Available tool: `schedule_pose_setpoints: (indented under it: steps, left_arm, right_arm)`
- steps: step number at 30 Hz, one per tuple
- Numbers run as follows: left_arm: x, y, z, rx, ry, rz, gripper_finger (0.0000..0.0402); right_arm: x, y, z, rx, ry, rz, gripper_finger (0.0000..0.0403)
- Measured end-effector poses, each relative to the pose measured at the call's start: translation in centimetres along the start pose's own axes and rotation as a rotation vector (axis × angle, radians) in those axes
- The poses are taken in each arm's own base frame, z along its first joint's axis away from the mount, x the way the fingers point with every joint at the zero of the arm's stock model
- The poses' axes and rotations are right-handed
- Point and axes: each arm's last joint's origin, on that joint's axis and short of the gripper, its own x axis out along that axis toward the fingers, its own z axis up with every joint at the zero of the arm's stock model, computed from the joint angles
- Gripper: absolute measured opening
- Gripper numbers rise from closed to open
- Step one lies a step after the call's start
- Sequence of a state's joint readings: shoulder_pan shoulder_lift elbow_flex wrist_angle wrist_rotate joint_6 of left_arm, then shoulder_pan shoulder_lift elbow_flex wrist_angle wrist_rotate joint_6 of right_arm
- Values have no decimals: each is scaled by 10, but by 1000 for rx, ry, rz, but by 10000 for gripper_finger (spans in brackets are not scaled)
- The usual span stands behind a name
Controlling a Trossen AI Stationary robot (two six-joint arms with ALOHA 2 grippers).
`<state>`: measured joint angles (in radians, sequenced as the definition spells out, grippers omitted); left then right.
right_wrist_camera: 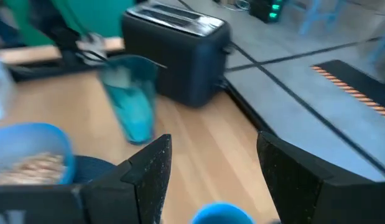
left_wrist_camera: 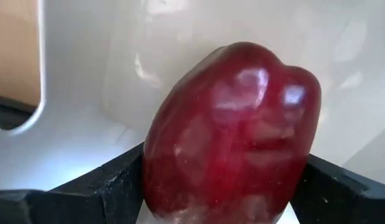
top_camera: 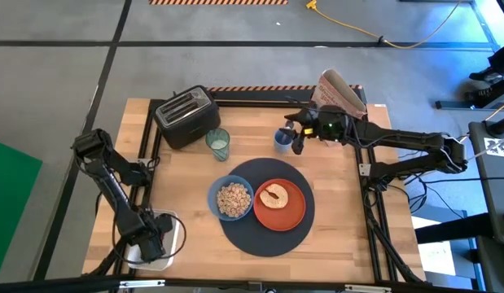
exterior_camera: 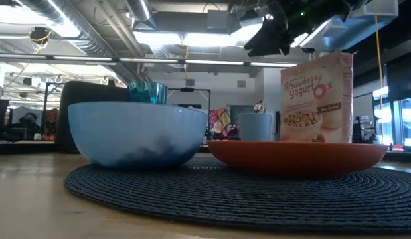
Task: Arrange a breakfast setting
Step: Put the apple on the orange plate
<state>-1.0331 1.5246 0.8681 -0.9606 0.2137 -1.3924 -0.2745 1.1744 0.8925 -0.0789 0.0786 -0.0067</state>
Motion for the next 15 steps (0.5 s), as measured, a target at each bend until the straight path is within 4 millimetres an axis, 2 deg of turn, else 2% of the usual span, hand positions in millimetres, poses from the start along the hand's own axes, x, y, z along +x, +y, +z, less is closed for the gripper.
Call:
schedule_pose_setpoints:
  steps: [4, 7, 11, 15]
  left_arm:
    - [-13, -6, 2, 61, 0, -18, 315]
    - [-31, -8, 3, 85, -64, 27, 311]
    - [-62, -8, 3, 129, -229, 129, 311]
    - [-88, -4, 8, 228, -477, 276, 311]
  right_arm:
    - [2, 5, 0, 28, -69, 149, 225]
    - [4, 8, -7, 58, -113, 261, 229]
    - [5, 12, -14, 60, -164, 407, 244]
    - [5, 26, -27, 7, -192, 551, 269]
